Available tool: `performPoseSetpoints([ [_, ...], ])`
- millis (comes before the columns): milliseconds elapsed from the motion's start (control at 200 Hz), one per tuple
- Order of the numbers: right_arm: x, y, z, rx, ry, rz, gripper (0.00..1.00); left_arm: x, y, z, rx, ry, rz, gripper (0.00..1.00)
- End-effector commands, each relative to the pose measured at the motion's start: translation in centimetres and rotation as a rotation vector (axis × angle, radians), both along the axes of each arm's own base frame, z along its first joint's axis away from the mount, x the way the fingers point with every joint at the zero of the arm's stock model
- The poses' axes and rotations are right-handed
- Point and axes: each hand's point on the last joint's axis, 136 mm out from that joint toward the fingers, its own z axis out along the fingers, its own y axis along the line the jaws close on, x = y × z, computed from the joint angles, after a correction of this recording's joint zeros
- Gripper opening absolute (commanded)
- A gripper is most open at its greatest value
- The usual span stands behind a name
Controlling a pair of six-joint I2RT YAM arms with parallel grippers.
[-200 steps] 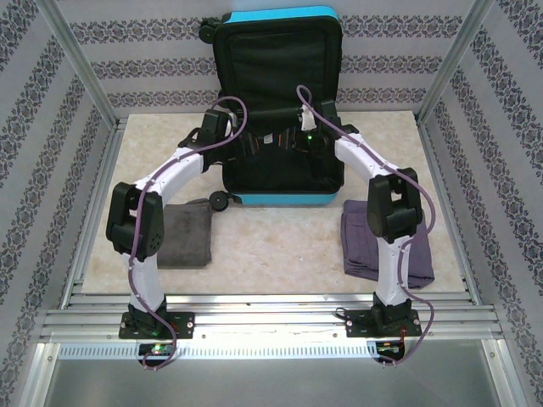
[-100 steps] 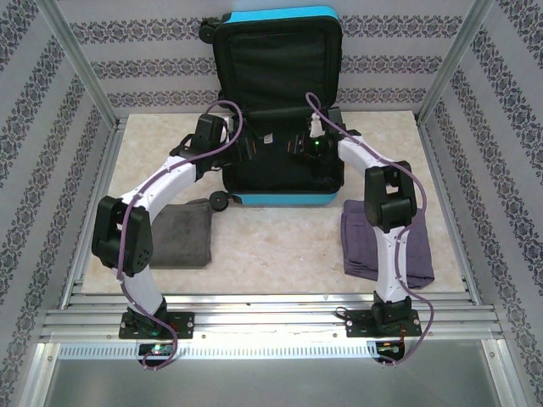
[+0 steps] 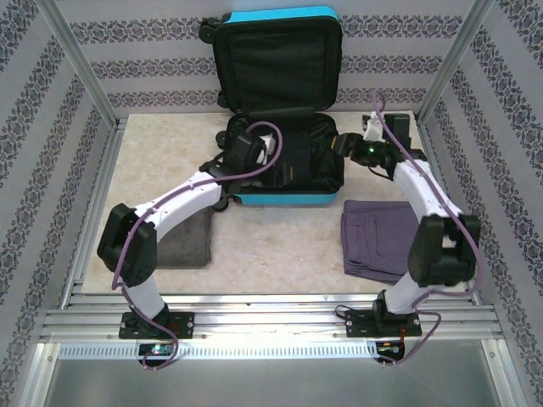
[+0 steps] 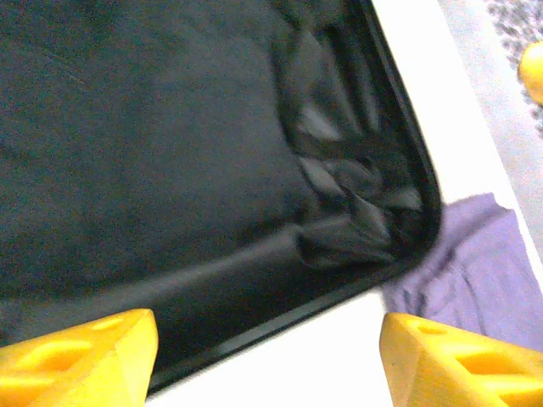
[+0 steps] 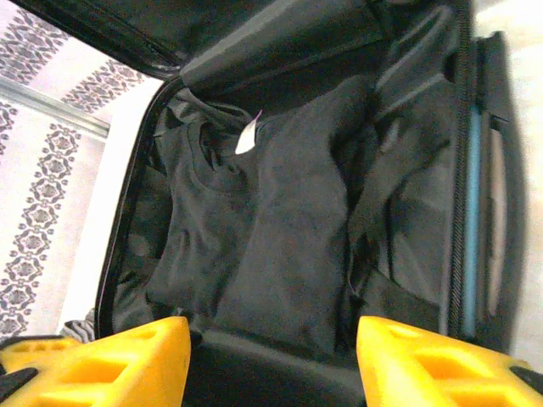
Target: Pack the luggage
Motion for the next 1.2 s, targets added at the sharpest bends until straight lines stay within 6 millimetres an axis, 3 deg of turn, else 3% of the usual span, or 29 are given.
performPoseSetpoints([
  [0,-3.1,-4.8,-3.6,-0.064,0.114,-0.135,0.57,-2.8,-4.0,-1.4,-0.047,0.036,-0.067,0.73],
  [130,-6.5,-10.8,-4.8,-0.021,0.131,-0.339,0.63,-6.2,-8.8,-4.6,-0.057,0.122,-0.164,0.73],
  [260,-9.1,-13.5,-5.3,-0.028,0.137,-0.432,0.66,-9.5,-12.7,-6.8,-0.075,0.197,-0.247,0.73],
  [415,-10.5,-14.0,-6.1,-0.045,0.142,-0.470,0.70,-12.5,-15.9,-9.0,-0.081,0.283,-0.319,0.73],
  [580,-10.5,-13.7,-6.8,-0.017,0.151,-0.460,0.70,-13.7,-18.5,-9.8,-0.115,0.311,-0.372,0.74],
  [814,-10.3,-13.5,-7.2,-0.002,0.158,-0.451,0.70,-13.9,-21.1,-10.8,-0.154,0.345,-0.403,0.73],
  [1194,-10.7,-13.2,-7.7,0.015,0.164,-0.454,0.70,-13.0,-22.6,-14.1,-0.133,0.400,-0.365,0.73],
])
